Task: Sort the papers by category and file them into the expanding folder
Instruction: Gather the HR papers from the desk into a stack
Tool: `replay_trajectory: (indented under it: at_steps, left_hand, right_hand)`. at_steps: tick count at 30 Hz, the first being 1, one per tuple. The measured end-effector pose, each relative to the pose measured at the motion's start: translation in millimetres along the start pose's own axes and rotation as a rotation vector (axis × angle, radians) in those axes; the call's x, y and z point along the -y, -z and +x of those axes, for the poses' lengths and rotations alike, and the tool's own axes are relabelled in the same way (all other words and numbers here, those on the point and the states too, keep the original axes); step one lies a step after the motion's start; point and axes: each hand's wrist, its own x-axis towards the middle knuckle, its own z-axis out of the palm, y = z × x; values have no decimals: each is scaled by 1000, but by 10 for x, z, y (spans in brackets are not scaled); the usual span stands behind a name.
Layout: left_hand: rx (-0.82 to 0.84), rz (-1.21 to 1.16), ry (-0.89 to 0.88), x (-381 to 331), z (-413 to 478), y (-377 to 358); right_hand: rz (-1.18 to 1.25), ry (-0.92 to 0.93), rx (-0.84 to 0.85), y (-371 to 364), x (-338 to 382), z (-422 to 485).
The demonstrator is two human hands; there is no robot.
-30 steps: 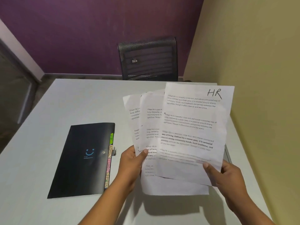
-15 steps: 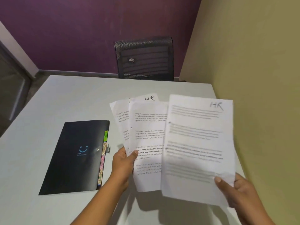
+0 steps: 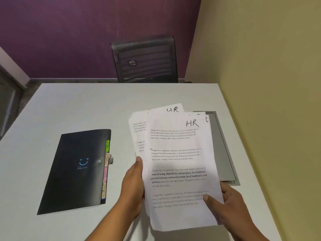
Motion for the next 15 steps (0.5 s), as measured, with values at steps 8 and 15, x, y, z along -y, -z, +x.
replay_trajectory:
  at_steps: [8,15]
  left_hand:
    - [94,119,-161,79,46,13]
    - [-9,396,-351,133,170,78]
  right_hand:
    - [13,54,48,-60,111,227]
    - [140,167,-131,-283,225,443]
